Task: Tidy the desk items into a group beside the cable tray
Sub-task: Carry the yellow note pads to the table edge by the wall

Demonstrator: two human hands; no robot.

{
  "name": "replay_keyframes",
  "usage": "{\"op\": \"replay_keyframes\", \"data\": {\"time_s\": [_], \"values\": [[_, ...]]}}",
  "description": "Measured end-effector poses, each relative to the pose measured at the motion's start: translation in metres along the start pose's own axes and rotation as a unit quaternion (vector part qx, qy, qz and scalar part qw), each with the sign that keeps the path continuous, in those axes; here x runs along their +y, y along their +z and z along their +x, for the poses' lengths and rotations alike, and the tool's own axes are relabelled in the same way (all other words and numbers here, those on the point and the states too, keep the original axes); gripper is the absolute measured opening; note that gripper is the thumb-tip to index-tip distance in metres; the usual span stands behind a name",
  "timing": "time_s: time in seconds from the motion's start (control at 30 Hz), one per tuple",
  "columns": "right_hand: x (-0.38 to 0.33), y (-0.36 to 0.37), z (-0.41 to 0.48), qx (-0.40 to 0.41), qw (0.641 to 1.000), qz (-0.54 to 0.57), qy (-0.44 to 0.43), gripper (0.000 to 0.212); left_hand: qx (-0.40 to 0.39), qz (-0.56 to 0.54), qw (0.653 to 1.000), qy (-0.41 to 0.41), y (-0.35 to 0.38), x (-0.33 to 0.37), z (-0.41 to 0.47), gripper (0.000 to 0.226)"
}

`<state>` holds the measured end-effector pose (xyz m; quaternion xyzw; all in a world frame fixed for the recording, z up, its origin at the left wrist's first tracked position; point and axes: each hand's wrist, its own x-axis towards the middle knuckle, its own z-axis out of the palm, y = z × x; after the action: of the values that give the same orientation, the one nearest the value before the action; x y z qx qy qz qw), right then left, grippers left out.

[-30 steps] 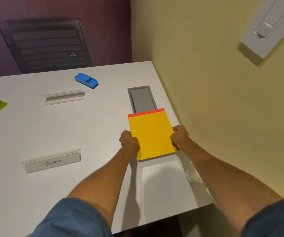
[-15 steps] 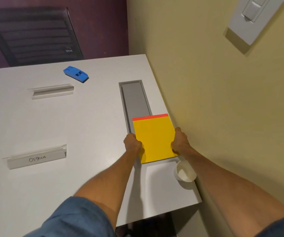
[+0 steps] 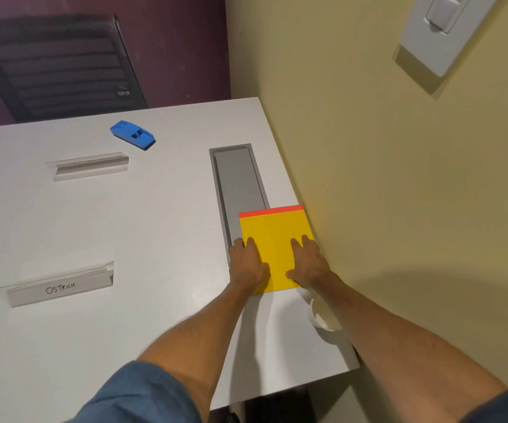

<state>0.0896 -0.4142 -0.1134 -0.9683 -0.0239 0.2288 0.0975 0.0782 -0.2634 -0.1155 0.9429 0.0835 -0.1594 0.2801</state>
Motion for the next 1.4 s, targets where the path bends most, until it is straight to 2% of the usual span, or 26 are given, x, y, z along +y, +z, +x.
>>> {"op": "replay_keyframes", "data": {"time_s": [0.13,0.3,0.53,0.7,0.87,1.07,1.4], "values": [[0.002,0.006,0.001,-0.037,0.999,-0.023,0.006,0.095,-0.030,0.141,0.987,0.072,0.006,0.001,-0.003,0.071],[0.004,0.007,0.005,-0.042,0.998,-0.036,0.003,0.096,-0.046,0.168,0.982,0.070,0.016,-0.001,-0.004,0.085],[0.003,0.005,0.003,-0.035,0.999,-0.029,-0.002,0.094,-0.046,0.161,0.983,0.073,0.012,-0.002,-0.004,0.084],[-0.019,-0.008,-0.008,0.042,0.997,-0.048,-0.041,0.073,-0.006,0.194,0.978,0.082,-0.012,-0.013,-0.015,0.076],[-0.075,-0.025,-0.025,0.100,0.986,-0.078,-0.107,0.067,0.045,0.220,0.973,0.047,-0.062,-0.038,-0.039,0.071],[-0.168,-0.045,-0.053,0.118,0.968,-0.092,-0.202,0.071,0.131,0.217,0.967,-0.020,-0.137,-0.082,-0.092,0.067],[-0.335,-0.035,-0.158,0.122,0.924,-0.106,-0.346,0.064,0.204,0.223,0.944,-0.132,-0.241,-0.199,-0.233,0.066]]}}
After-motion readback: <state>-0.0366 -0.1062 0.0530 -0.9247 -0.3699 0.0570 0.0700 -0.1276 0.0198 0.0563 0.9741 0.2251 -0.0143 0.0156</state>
